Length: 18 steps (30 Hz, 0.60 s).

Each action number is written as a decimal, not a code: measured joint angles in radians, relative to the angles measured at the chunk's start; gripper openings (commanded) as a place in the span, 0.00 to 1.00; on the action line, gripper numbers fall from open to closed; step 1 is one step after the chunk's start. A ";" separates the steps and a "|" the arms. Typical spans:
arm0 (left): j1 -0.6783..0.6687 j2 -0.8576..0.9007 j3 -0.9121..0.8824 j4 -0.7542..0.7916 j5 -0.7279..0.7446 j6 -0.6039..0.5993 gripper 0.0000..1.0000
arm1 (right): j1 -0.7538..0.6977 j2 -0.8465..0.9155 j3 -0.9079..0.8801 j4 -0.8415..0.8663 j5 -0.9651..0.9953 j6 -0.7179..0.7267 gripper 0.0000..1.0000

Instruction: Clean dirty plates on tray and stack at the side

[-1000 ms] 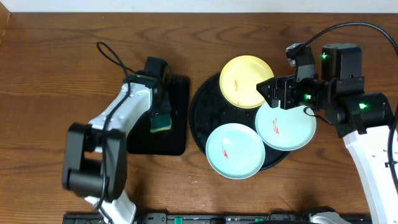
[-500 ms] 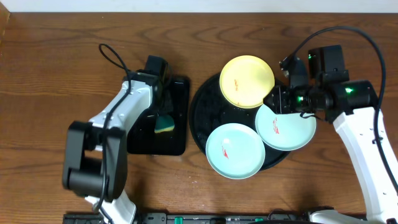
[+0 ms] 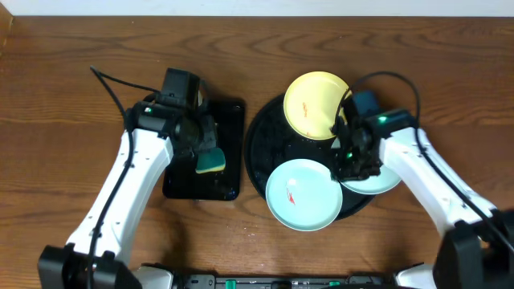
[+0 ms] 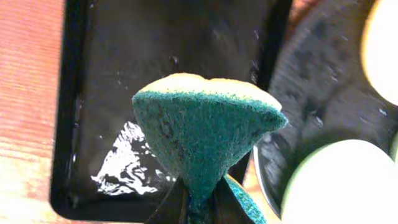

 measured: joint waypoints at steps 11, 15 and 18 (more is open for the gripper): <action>-0.058 -0.015 0.000 -0.051 0.068 0.072 0.07 | 0.013 0.145 -0.100 0.073 0.031 0.069 0.13; -0.104 -0.015 0.000 -0.050 0.071 0.106 0.07 | 0.019 0.156 -0.102 0.144 0.002 0.082 0.01; -0.129 -0.015 0.000 -0.045 0.072 0.124 0.08 | 0.019 0.153 -0.102 0.263 -0.018 0.098 0.01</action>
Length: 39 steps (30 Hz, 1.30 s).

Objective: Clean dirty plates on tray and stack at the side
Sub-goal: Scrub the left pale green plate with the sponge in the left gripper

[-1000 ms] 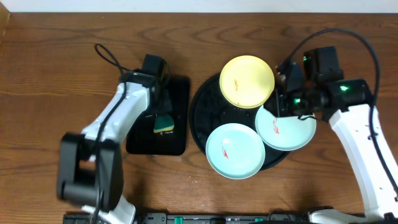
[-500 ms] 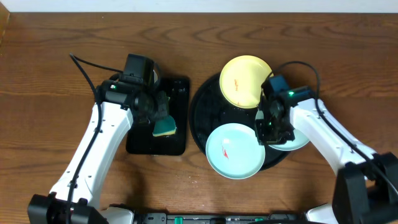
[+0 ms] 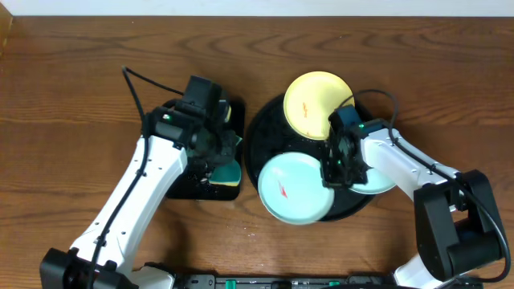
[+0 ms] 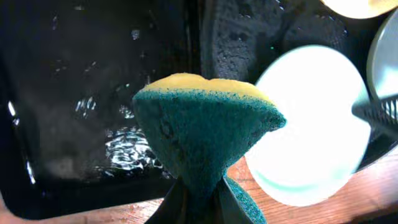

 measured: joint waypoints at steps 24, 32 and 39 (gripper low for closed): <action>-0.176 0.192 -0.013 0.428 0.011 -0.170 0.08 | 0.000 0.000 0.000 0.166 0.114 0.091 0.01; -0.244 0.435 -0.027 0.562 0.093 -0.320 0.07 | 0.000 0.000 0.000 0.166 0.114 0.091 0.01; -0.241 0.492 -0.001 0.548 0.127 -0.381 0.07 | 0.000 0.000 0.000 0.166 0.114 0.091 0.01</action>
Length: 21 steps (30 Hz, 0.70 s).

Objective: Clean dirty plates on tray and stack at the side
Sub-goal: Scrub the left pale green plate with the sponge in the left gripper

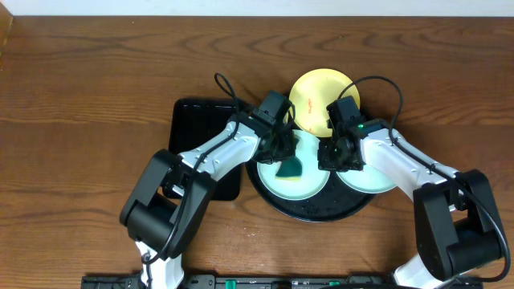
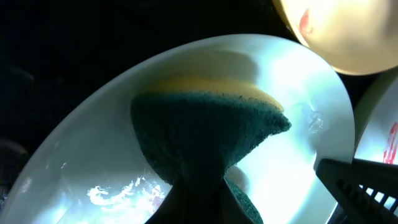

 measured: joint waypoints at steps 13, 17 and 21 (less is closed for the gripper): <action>-0.008 0.010 0.127 -0.348 -0.311 -0.005 0.08 | 0.000 0.000 0.000 0.009 -0.025 0.005 0.01; -0.010 0.013 0.126 -0.304 -0.309 -0.004 0.08 | 0.000 0.000 0.000 0.012 -0.033 0.011 0.01; -0.003 0.028 0.120 -0.185 -0.191 -0.009 0.07 | 0.000 0.000 0.000 0.012 -0.020 0.017 0.01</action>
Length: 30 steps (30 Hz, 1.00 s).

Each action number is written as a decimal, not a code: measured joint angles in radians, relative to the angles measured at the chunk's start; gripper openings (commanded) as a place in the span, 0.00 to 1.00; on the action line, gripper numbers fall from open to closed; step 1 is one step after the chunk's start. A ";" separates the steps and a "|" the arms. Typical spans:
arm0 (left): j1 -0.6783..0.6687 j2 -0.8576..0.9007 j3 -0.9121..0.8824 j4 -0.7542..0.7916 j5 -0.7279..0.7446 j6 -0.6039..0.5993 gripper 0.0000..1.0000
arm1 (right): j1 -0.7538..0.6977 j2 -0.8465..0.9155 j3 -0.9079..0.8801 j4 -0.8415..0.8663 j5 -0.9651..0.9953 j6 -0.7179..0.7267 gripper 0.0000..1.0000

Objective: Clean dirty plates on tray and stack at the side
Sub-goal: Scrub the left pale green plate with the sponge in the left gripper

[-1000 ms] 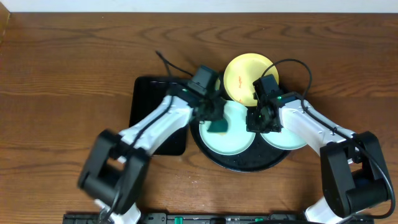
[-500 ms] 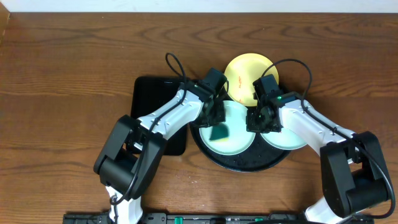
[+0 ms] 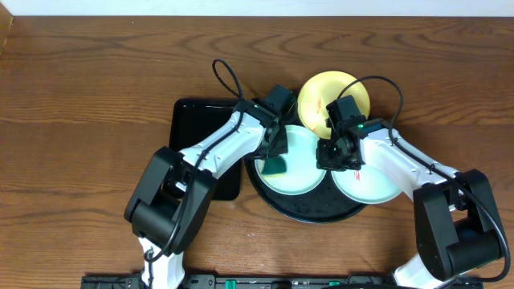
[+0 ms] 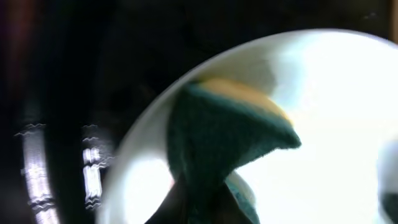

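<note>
My left gripper (image 3: pixel 275 151) is shut on a green and yellow sponge (image 3: pixel 277 164), which presses on the left part of a pale blue plate (image 3: pixel 303 159). In the left wrist view the sponge (image 4: pixel 224 130) fills the middle over the bright plate (image 4: pixel 336 93), pinched by the gripper (image 4: pixel 205 202). My right gripper (image 3: pixel 333 152) is shut on that plate's right rim. A yellow plate (image 3: pixel 336 100) with a red smear leans at the back. A second pale plate (image 3: pixel 368 183) lies at the right. All sit on the round black tray (image 3: pixel 309 205).
A black rectangular tray (image 3: pixel 193 140) with water in it lies left of the round tray, partly under my left arm. Cables loop above both wrists. Bare wooden table (image 3: pixel 80 120) surrounds the trays.
The sponge has moved from the middle of the pale blue plate to its left side. The right gripper stays on the plate's right rim. The yellow plate sits slightly further right.
My left gripper first held the sponge over the wet rectangular tray while the right gripper was at the plates. Then the sponge was at that tray's right edge. Later it pressed on the pale blue plate, now shifted up the tray, and it is now at the plate's left.
</note>
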 measured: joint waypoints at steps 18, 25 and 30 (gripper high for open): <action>-0.102 0.039 -0.008 0.177 0.314 -0.077 0.08 | 0.000 0.000 0.000 -0.007 0.043 0.005 0.01; -0.079 0.024 0.006 0.018 0.149 -0.067 0.08 | 0.000 0.000 0.000 -0.008 0.043 0.005 0.01; -0.058 0.008 0.013 -0.065 -0.088 -0.028 0.08 | 0.000 0.000 0.000 -0.009 0.043 0.005 0.01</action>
